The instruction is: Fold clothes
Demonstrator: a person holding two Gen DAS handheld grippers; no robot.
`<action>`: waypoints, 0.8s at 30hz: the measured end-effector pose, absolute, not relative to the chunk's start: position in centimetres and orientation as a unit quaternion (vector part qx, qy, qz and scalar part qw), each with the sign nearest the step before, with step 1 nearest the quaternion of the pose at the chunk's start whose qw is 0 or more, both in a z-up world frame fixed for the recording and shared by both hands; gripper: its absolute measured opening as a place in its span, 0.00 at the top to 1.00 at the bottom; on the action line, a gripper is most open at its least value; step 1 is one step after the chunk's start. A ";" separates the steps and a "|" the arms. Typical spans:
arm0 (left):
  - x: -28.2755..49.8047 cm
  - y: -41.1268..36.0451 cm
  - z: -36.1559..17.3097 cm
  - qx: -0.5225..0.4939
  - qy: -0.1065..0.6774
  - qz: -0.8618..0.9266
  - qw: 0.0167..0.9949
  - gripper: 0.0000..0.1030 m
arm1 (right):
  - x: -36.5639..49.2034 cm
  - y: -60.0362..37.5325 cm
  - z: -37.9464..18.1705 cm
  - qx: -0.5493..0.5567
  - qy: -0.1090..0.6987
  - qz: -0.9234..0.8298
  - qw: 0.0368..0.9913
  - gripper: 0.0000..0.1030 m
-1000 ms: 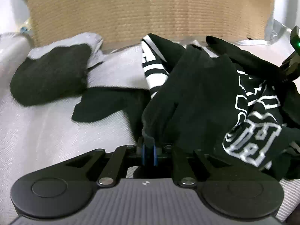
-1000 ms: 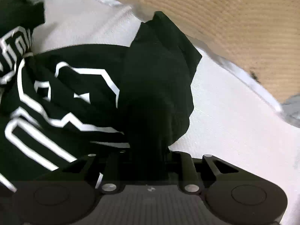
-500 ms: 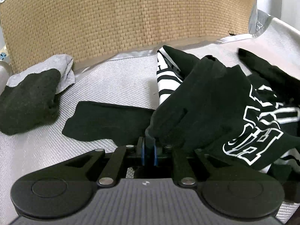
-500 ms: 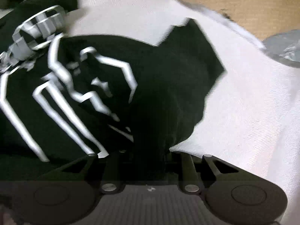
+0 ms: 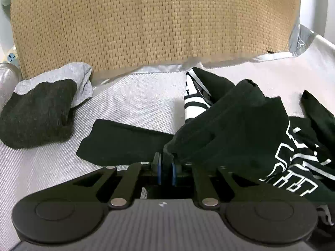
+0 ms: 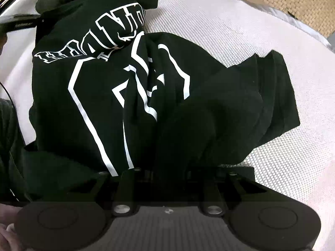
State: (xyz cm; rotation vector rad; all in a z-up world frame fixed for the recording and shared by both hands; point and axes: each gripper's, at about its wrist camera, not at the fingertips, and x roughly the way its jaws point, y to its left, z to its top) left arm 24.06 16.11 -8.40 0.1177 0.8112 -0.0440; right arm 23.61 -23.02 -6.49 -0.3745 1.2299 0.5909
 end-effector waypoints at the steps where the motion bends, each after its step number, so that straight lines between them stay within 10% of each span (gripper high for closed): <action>1: 24.1 16.1 -8.3 0.059 0.394 -0.021 0.917 0.89 | 24.7 -23.5 -6.2 -0.177 0.564 0.274 0.759 0.74; 24: 22.0 18.5 -9.6 0.044 0.430 -0.035 0.901 0.88 | 25.1 -29.1 1.5 -0.266 0.477 0.230 0.806 0.62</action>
